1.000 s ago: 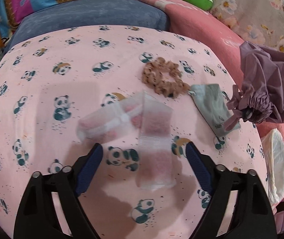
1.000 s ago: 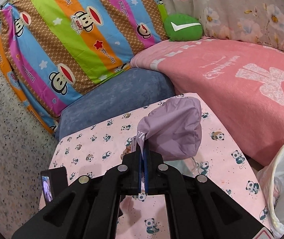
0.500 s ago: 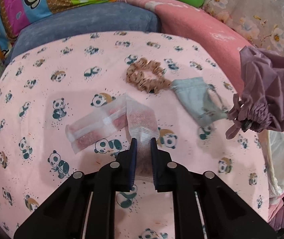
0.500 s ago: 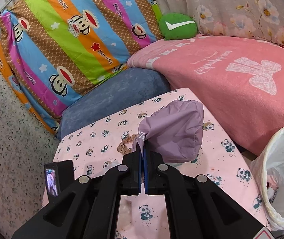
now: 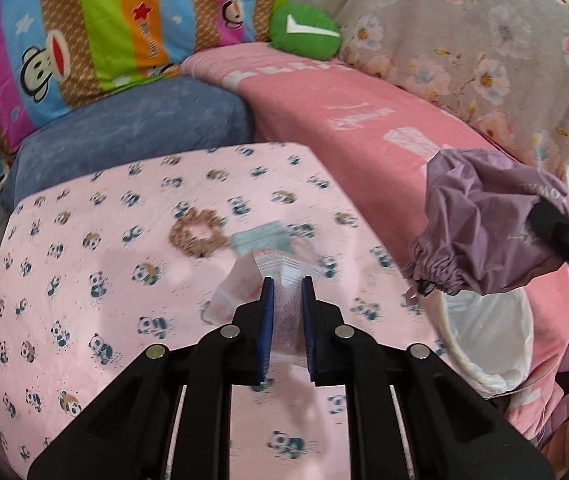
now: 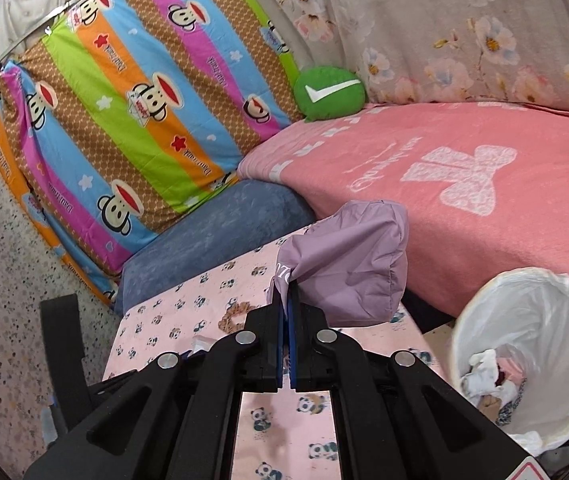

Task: Collect trash
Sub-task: 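Carry the lavender cloth and plastic bag with both grippers over the bin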

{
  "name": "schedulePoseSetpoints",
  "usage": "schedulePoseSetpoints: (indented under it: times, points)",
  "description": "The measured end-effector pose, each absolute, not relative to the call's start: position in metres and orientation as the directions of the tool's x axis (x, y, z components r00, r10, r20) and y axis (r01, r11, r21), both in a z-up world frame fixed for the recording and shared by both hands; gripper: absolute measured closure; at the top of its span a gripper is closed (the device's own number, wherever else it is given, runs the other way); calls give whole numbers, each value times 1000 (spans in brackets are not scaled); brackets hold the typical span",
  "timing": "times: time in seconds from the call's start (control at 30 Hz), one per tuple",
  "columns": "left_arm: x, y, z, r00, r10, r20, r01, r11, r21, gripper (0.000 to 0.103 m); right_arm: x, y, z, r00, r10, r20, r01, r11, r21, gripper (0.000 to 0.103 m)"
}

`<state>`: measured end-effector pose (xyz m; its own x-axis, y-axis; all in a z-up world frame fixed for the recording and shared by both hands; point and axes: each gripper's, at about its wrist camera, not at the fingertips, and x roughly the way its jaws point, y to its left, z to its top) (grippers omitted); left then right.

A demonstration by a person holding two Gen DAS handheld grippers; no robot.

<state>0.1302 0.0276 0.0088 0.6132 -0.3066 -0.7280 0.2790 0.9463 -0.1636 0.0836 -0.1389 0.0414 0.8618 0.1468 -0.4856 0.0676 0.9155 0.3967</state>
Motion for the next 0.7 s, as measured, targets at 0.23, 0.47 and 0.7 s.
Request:
schedulePoseSetpoints:
  times: [0.23,0.47,0.7]
  points:
    - [111,-24,41,615,-383,-689,381,910,-167,90,47,-188,55,884,83,-459,127,904,408,100]
    - [92,-80,59,593,-453,-666,485,861,-154,90,18,-234,55,889,26,-457,188,890,416,100]
    - [77,-126,59,541,-511,-668,563,810,-164,90,-7,-280,45,881,-27,-472,256,866,429,100]
